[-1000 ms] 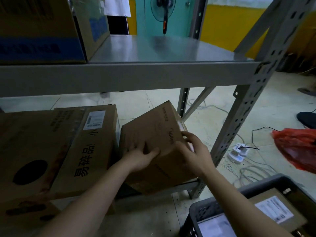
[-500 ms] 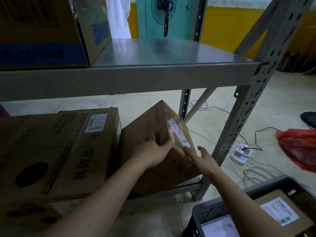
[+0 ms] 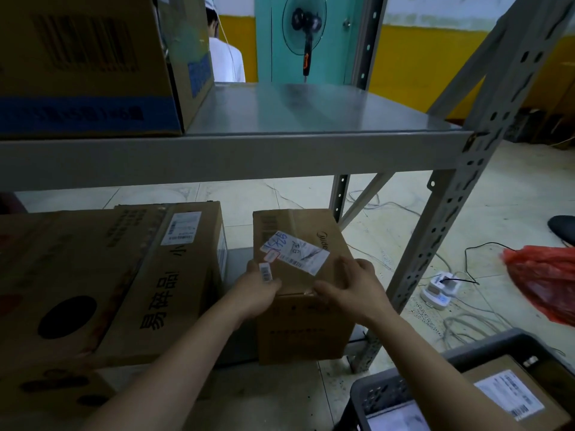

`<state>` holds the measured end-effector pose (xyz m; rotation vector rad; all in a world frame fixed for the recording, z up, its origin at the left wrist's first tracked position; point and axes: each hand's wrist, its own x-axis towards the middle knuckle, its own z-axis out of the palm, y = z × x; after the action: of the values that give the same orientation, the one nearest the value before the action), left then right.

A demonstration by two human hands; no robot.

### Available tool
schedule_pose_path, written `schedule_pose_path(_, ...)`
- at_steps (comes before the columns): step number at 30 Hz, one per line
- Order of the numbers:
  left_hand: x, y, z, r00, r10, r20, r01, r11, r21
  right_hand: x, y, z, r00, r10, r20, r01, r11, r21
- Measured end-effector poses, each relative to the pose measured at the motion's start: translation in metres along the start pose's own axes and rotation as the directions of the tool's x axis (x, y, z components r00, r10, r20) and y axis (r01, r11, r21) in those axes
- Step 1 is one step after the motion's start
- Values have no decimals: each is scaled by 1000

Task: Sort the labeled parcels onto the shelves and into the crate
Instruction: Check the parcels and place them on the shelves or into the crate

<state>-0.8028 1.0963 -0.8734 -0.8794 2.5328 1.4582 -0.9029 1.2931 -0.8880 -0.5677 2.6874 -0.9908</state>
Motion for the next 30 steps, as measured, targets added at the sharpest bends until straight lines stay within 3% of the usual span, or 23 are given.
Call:
schedule_pose_path(4,0,-8,-1,999,46,-15,-46,999,5,-2,0,0,1000,3,8,-3,999,31)
schedule_pose_path(11,5,-16,11,999,-28,-32,28,1000,10,5,-6,-15,999,-1,46,-4,995,102)
schedule_pose_path(13,7,-17,6,998,-7,-66,13,996,93,4,-8,-17,999,15,47,-21,991,130)
schedule_pose_path(16,19,-13,-10,985,80,-153,-33,957,290,-3,-2,-2,974,220,-53,-216,974,72)
schedule_pose_path(20,41,0,-24,984,168,-65,-117,870,479,-18,3,17,899,422,-113,-414,906,86)
schedule_pose_path(25,71,7,-30,978,207,0,-175,824,539,-16,0,22,893,427,-142,-412,903,123)
schedule_pose_path(30,96,7,-39,971,236,-45,-157,764,627,-17,-4,27,886,444,-133,-410,884,223)
